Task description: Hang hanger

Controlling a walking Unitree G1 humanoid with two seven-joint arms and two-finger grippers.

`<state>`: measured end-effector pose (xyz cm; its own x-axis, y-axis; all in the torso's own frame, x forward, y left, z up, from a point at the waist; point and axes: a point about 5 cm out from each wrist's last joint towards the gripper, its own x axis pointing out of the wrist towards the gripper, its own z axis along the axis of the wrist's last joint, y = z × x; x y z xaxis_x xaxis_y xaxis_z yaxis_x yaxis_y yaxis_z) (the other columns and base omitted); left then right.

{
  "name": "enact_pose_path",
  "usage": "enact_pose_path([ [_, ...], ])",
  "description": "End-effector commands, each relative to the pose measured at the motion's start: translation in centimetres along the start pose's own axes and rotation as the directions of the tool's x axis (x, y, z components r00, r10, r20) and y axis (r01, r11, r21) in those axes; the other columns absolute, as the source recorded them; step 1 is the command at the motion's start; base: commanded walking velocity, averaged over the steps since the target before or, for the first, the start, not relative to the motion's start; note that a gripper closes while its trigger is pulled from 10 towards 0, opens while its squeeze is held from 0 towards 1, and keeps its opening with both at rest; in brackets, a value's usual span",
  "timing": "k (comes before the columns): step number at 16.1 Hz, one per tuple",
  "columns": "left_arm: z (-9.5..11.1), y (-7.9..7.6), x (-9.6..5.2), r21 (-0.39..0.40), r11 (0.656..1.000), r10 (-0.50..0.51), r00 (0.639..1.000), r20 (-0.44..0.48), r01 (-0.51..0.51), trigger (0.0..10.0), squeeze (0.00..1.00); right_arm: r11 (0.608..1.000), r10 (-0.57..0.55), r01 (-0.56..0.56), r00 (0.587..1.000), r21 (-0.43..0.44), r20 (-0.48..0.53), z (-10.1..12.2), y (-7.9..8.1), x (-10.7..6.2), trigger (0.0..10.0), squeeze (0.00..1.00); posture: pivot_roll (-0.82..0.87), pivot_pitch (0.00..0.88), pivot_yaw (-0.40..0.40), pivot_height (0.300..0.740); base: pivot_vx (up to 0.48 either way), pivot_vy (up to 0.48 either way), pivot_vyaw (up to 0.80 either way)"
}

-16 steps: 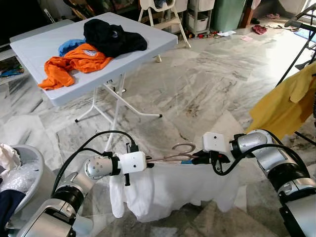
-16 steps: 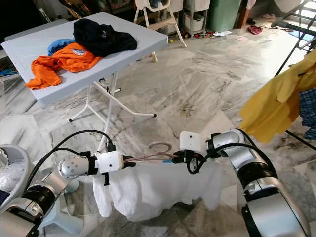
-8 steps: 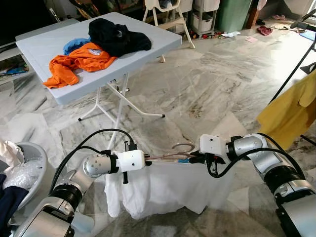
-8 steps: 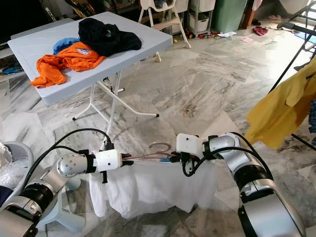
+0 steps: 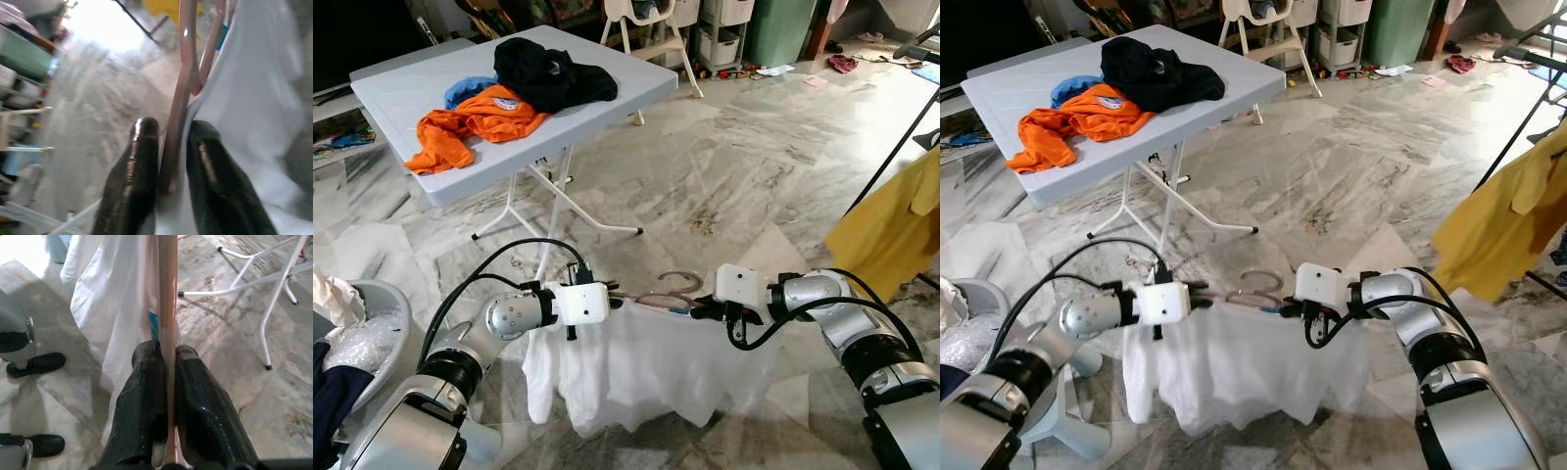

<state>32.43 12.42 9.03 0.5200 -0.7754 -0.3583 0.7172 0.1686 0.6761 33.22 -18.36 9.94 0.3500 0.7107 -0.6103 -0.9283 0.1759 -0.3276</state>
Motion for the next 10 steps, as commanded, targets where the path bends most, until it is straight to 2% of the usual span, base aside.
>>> enact_pose_path([
  [1, 0.1, 0.9, -0.3, 0.051, 0.998, 0.02, 1.0, -0.007, -0.02, 10.0, 1.0, 0.999, -0.036, 0.036, 0.999, 0.008, 0.018, 0.0, -0.3, -0.4, 0.0, 0.0, -0.08, 0.009, 0.078, 0.74, 0.0, 0.0, 0.0],
  [5, -1.3, 2.5, -2.0, 0.082, 0.99, 0.12, 0.99, -0.078, -0.113, 10.0, 1.0, 0.996, -0.089, 0.089, 0.996, 0.011, 0.007, -0.6, -0.5, -1.1, 0.0, 0.0, -0.08, 0.005, 0.077, 0.74, 0.0, 0.0, 0.0],
  [7, -1.6, 2.3, -2.3, 0.064, 0.99, 0.133, 0.988, -0.084, -0.128, 10.0, 1.0, 0.992, -0.122, 0.122, 0.992, 0.016, 0.01, -0.7, -0.6, -1.2, 0.0, 0.0, -0.09, 0.003, 0.074, 0.74, 0.0, 0.0, 0.0],
  [10, -2.9, 1.2, -3.2, 0.0, 0.984, 0.175, 0.976, -0.133, -0.176, 10.0, 1.0, 0.987, -0.159, 0.158, 0.986, 0.016, 0.044, -0.8, -0.2, -1.3, 0.0, 0.0, -0.09, 0.003, 0.07, 0.74, 0.0, 0.0, 0.0],
])
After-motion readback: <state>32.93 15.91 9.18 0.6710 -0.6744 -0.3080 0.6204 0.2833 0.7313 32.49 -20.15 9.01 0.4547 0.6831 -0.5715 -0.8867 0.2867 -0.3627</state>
